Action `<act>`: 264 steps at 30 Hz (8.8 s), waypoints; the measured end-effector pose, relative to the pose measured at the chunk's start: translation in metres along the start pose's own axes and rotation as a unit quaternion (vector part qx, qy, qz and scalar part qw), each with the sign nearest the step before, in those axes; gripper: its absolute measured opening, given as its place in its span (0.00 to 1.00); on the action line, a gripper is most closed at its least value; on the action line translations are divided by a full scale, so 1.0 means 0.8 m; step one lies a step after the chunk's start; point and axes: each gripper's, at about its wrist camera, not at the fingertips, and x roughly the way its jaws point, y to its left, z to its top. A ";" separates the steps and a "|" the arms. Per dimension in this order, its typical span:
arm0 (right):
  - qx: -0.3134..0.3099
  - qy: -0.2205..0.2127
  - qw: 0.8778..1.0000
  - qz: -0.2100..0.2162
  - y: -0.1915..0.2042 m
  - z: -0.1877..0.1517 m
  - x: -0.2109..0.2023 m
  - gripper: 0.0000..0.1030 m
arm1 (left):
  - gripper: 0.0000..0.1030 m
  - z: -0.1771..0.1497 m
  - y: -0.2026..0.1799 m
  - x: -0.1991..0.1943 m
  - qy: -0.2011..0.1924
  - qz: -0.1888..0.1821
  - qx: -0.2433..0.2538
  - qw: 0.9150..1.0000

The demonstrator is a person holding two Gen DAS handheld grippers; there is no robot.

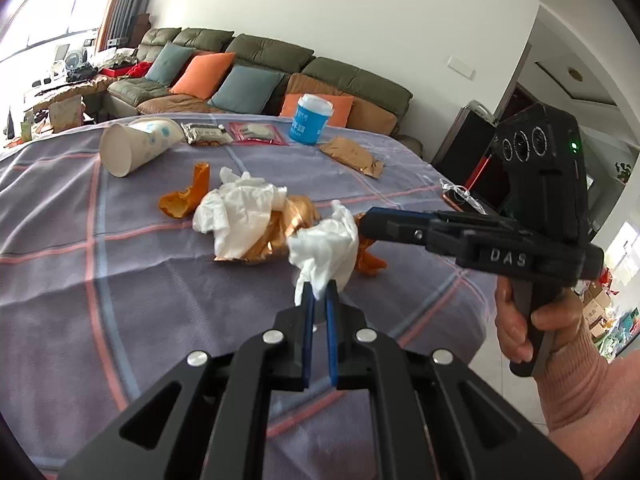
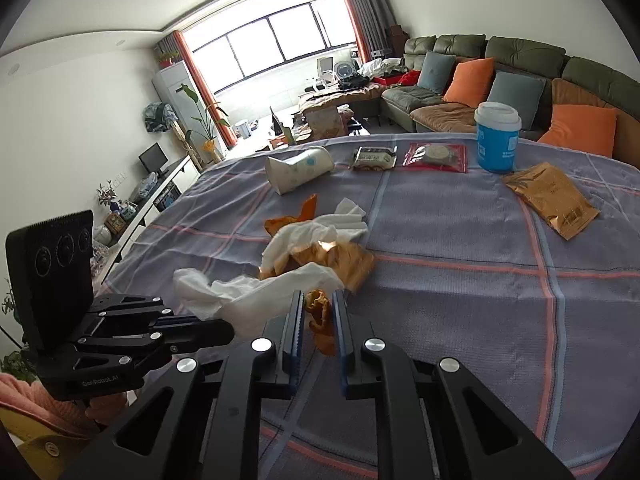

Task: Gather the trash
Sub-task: 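Grasp the white tissue with the left gripper while the right gripper grasps the orange peel, then carry the tissue and orange peel over the teal bin, then open both grippers to drop the tissue and peel into the bin, then move both grippers back over the table trash, then grasp the white tissue with the left gripper while the right gripper grasps the gold foil, then carry the tissue and gold foil over the teal bin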

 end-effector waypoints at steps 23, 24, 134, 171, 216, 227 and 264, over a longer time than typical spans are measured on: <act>-0.061 -0.015 0.990 0.126 0.107 0.038 0.017 0.12 | 0.07 -0.041 0.061 -0.138 -0.087 0.089 -0.066 0.990; -0.065 -0.013 0.989 0.133 0.113 0.039 0.023 0.12 | 0.07 -0.043 0.064 -0.143 -0.091 0.094 -0.072 0.989; -0.186 0.121 0.933 0.284 0.447 0.064 0.293 0.33 | 0.45 -0.183 0.291 -0.381 -0.171 0.399 -0.308 0.846; 0.035 0.005 0.998 -0.044 -0.003 0.029 0.056 0.54 | 0.55 0.022 0.069 -0.027 -0.018 0.081 -0.032 0.996; 0.081 0.019 0.996 0.036 -0.028 0.000 0.043 0.20 | 0.07 0.055 0.061 0.013 -0.004 0.061 -0.057 0.996; 0.067 0.002 0.997 0.029 -0.017 0.007 0.031 0.19 | 0.07 0.041 0.069 -0.040 -0.038 0.063 -0.066 0.995; -0.038 0.013 0.990 0.139 0.135 0.054 0.106 0.19 | 0.07 -0.051 0.129 -0.230 -0.145 0.180 -0.151 0.961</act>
